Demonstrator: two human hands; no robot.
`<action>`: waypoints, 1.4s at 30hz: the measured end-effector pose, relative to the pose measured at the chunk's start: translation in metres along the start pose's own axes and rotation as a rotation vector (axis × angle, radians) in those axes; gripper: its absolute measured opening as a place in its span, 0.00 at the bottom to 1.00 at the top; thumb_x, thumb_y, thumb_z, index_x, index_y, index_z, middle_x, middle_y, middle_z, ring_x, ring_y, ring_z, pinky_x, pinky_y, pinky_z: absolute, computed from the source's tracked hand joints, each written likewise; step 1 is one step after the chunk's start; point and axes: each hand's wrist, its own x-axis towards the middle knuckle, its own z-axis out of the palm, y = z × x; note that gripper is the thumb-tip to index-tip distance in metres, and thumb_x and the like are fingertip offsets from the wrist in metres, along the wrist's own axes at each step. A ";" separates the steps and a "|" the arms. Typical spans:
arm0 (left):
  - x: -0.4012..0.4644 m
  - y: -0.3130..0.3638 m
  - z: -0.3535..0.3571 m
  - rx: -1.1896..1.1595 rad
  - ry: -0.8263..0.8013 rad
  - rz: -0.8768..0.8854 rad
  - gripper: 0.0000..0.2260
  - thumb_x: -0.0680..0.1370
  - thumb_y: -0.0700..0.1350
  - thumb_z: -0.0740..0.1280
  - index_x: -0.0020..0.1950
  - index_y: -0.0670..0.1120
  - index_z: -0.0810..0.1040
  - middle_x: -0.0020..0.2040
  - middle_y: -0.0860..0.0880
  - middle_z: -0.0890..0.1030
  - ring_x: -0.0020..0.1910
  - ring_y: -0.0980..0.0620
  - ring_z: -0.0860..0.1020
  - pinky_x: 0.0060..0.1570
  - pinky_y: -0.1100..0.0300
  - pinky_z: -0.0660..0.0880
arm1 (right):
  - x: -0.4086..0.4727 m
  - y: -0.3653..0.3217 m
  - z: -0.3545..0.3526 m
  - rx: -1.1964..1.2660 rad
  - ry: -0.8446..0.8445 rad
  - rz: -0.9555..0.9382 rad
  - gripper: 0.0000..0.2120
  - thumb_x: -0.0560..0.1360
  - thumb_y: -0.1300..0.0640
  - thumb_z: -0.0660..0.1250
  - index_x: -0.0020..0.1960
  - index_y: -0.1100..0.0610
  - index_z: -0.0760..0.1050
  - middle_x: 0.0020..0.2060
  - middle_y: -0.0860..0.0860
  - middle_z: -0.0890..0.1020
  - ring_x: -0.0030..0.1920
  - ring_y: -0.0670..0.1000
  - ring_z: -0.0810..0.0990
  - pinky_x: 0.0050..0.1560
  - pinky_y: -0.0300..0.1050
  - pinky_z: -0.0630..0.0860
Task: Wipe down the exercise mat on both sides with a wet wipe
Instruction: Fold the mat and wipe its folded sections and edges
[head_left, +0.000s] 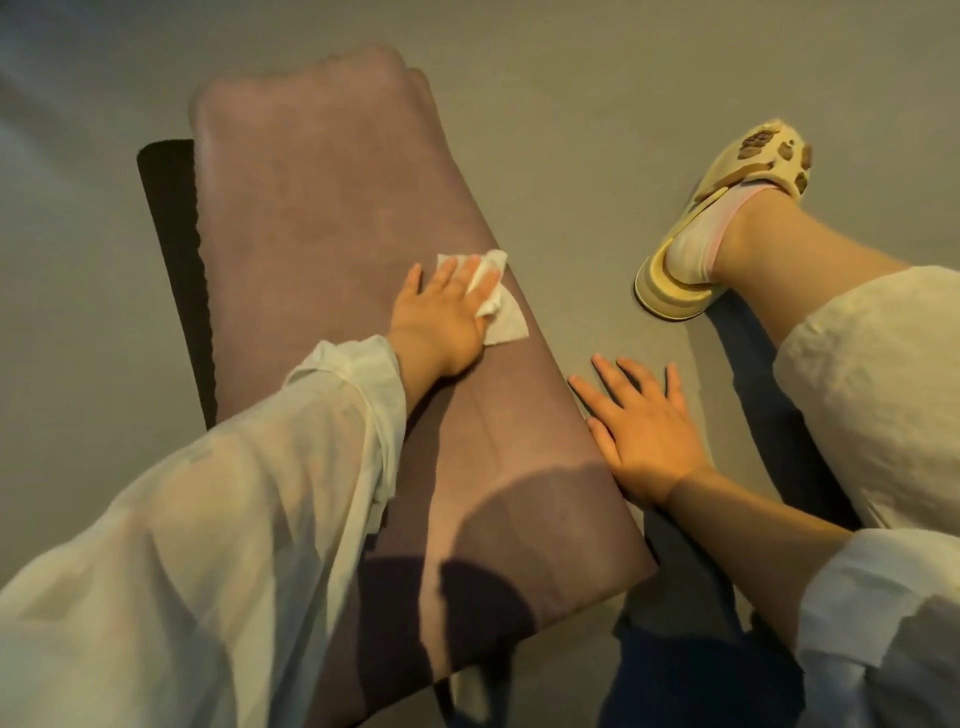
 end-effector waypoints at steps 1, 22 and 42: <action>0.012 -0.008 -0.003 -0.018 -0.001 -0.036 0.24 0.82 0.53 0.44 0.77 0.54 0.41 0.78 0.51 0.44 0.76 0.50 0.44 0.72 0.46 0.40 | 0.000 0.000 0.000 -0.002 0.002 0.000 0.27 0.77 0.44 0.42 0.75 0.43 0.55 0.76 0.49 0.56 0.75 0.55 0.53 0.71 0.63 0.40; 0.005 0.027 0.011 0.005 -0.025 0.321 0.23 0.82 0.52 0.44 0.77 0.54 0.43 0.78 0.51 0.46 0.76 0.48 0.42 0.73 0.48 0.39 | 0.000 -0.004 -0.008 0.003 0.035 -0.022 0.23 0.77 0.48 0.53 0.72 0.48 0.66 0.72 0.53 0.66 0.71 0.60 0.63 0.69 0.67 0.52; -0.130 0.112 0.040 -0.002 -0.038 0.804 0.24 0.81 0.49 0.55 0.76 0.52 0.56 0.75 0.48 0.60 0.75 0.49 0.52 0.67 0.54 0.27 | 0.000 0.009 -0.002 0.246 0.350 0.314 0.17 0.80 0.56 0.56 0.66 0.54 0.72 0.71 0.52 0.67 0.70 0.55 0.64 0.71 0.64 0.44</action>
